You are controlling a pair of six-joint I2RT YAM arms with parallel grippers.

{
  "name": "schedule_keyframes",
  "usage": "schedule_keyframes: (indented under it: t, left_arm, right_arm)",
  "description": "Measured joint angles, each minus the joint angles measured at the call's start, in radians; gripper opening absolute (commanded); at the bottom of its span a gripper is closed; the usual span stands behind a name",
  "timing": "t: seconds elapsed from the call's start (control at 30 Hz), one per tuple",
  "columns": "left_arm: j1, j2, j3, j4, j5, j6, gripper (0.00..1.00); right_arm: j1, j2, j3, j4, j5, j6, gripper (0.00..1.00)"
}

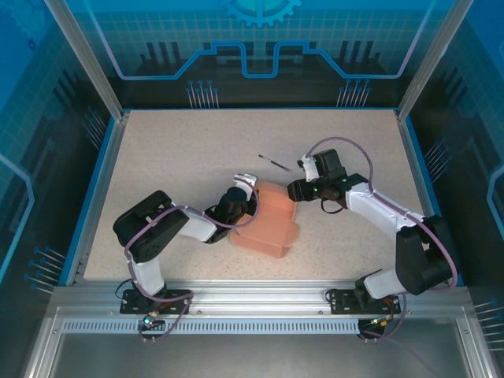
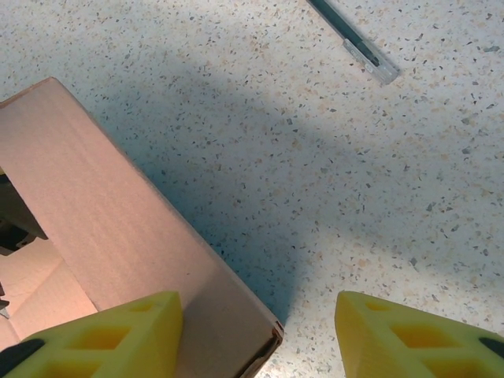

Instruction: Fold the paper box

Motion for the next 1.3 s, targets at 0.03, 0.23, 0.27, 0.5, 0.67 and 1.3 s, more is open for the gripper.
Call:
schedule_keyframes:
  t: [0.03,0.23,0.27,0.5,0.67,1.3]
  left_arm:
    - [0.0,0.0,-0.001,0.002,0.0,0.0,0.0]
    - [0.0,-0.001,-0.003,-0.002,-0.008,0.0,0.0]
    - [0.0,-0.004,-0.003,-0.009,-0.008,0.0,0.0]
    - [0.019,-0.097,0.028,-0.202,0.02,-0.006,0.0]
    - [0.087,-0.133,0.162,-0.463,0.152,-0.013,0.0]
    - [0.204,-0.02,0.724,-1.387,0.424,0.338,0.0]
  right_arm:
    - [0.0,-0.005,0.0,-0.004,-0.002,0.0,0.56]
    - [0.0,-0.064,0.004,-0.037,0.001,-0.004,0.57]
    - [0.0,-0.077,0.005,-0.038,0.003,-0.005,0.57]
    - [0.0,-0.163,0.018,-0.05,0.057,-0.016,0.57]
    - [0.0,-0.186,0.045,-0.064,0.076,-0.016,0.58]
    - [0.0,-0.25,0.056,-0.093,0.093,-0.019,0.58]
